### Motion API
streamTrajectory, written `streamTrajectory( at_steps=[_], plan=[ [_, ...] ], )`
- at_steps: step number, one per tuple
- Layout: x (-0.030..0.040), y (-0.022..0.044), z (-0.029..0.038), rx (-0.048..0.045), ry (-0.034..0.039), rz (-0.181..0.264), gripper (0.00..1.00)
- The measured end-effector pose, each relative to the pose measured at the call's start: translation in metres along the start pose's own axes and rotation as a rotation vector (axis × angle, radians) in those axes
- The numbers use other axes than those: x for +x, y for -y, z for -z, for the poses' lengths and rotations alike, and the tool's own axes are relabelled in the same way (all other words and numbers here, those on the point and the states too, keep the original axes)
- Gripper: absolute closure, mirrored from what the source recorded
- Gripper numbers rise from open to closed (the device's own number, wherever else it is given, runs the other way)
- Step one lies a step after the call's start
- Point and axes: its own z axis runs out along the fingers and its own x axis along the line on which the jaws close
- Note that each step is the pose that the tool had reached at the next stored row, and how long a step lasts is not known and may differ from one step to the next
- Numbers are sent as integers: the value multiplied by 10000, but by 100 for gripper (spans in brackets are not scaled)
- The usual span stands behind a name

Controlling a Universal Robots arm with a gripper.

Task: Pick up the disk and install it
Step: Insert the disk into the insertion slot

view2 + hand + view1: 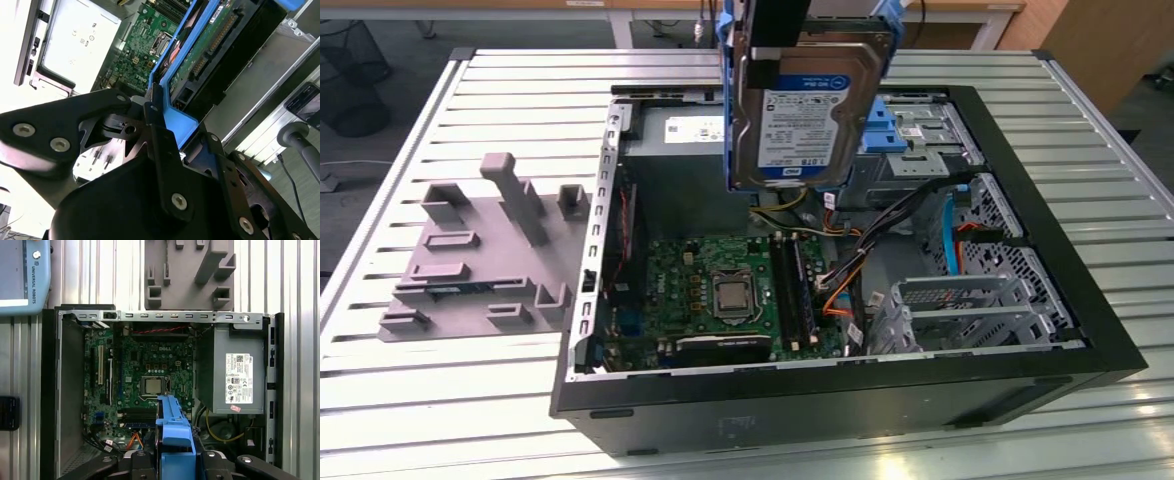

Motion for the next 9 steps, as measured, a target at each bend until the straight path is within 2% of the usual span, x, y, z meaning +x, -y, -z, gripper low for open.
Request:
streamTrajectory(
  at_steps=[9],
  plan=[
    [121, 2, -1, 0, 0, 0, 64]
  ],
)
